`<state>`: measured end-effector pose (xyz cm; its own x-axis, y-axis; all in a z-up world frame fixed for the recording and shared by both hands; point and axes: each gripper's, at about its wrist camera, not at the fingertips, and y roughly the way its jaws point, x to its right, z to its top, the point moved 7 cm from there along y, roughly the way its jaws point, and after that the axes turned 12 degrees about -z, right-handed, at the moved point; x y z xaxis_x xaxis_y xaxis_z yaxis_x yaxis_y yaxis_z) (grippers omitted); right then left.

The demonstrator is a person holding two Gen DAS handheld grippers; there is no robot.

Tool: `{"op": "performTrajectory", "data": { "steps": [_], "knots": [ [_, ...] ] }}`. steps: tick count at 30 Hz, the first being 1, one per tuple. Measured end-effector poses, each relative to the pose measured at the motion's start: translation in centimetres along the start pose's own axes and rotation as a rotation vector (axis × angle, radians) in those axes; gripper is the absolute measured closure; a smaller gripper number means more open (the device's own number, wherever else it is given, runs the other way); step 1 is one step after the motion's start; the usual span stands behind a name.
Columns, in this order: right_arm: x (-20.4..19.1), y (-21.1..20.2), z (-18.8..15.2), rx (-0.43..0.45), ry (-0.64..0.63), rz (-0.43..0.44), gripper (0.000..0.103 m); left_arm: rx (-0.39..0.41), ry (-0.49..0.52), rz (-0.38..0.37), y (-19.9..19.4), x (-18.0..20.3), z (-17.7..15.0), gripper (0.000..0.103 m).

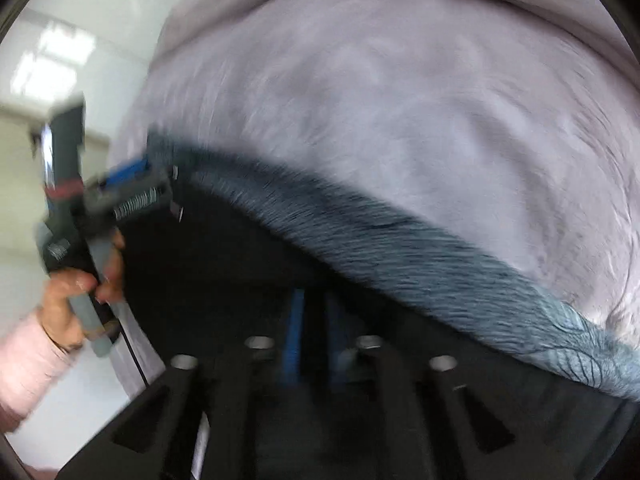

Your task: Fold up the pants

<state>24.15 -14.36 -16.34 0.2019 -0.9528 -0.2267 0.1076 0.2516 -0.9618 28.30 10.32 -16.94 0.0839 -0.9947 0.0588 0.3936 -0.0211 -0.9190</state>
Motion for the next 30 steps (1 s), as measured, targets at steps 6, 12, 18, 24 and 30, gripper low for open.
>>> {"op": "performTrajectory", "data": {
  "steps": [6,12,18,24,30],
  "knots": [
    [2.7,-4.7,-2.4,0.063,0.206,0.095,0.068,-0.007,0.074,-0.043,-4.9,2.4,-2.7,0.005],
    [2.9,-5.8,-13.0,-0.017,0.442,0.311,0.052,-0.096,0.164,-0.211,-7.7,9.8,-9.5,0.005],
    [5.4,-4.2,-17.7,0.011,0.689,0.323,0.055,-0.157,0.244,-0.289,-8.2,14.4,-12.4,0.014],
    [8.7,-3.8,-17.4,0.097,0.858,0.382,0.075,-0.203,0.285,-0.328,-7.9,17.0,-13.0,0.053],
    [8.6,-5.1,-18.2,0.133,0.789,0.286,0.095,-0.250,0.412,-0.300,-7.0,18.8,-17.3,0.053]
  ]
}}
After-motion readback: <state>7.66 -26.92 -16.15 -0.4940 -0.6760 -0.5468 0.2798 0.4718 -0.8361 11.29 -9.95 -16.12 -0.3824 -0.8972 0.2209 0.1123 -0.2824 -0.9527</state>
